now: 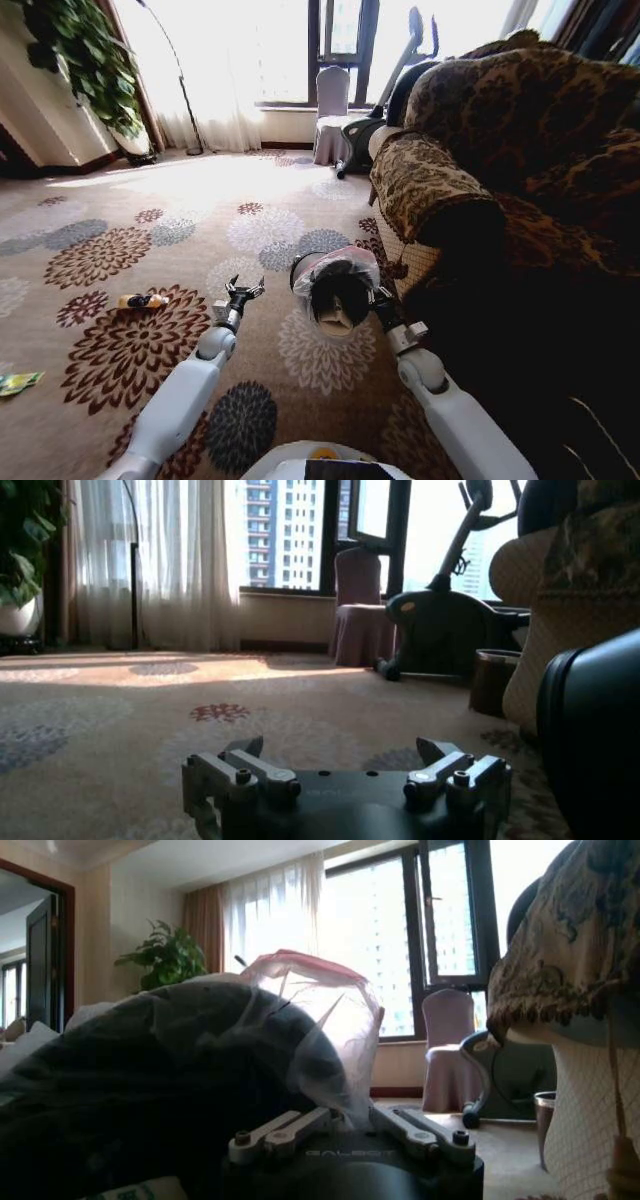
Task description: Pick up the trash from the ground and place it into the trash bin.
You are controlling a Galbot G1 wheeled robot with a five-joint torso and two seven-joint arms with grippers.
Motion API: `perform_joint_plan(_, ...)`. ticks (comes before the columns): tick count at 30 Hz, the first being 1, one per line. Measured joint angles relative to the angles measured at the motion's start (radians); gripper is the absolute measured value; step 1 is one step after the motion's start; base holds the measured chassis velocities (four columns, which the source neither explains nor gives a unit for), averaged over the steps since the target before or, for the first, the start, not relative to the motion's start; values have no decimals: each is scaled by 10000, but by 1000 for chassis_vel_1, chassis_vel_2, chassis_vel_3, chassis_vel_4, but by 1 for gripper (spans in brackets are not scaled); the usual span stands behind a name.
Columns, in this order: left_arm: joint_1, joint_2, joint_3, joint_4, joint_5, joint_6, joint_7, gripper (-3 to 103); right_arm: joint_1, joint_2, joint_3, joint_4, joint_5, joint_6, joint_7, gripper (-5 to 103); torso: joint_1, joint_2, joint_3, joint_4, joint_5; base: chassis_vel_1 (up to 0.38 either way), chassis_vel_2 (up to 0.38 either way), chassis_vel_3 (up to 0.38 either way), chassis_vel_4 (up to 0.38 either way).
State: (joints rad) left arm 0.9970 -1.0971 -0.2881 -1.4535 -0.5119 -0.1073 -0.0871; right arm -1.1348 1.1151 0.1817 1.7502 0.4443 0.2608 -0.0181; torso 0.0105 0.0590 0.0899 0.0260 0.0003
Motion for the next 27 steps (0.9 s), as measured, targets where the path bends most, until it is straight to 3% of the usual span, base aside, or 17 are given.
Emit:
perform_joint_plan(9,-136,134,139,325,115,413,349,100,-167,-55,-30,146,2,59,0,0,6,-1,2,-3,-2,-309,295,301,-306)
perform_joint_plan(16,-822,244,506,1764,600,701,949,100,-22,-210,-155,266,6,72,-3,0,-3,0,-5,-6,-6,-56,29,28,-31)
perform_joint_plan(21,-1359,371,895,3317,1156,393,1511,100,445,-296,-624,30,231,23,-6,0,-5,0,-5,0,-6,31,-45,-33,18)
perform_joint_plan(27,-1942,240,1674,4604,1535,87,1720,100,563,-394,-892,-48,351,11,-8,0,0,0,0,1,-3,0,7,9,-5)
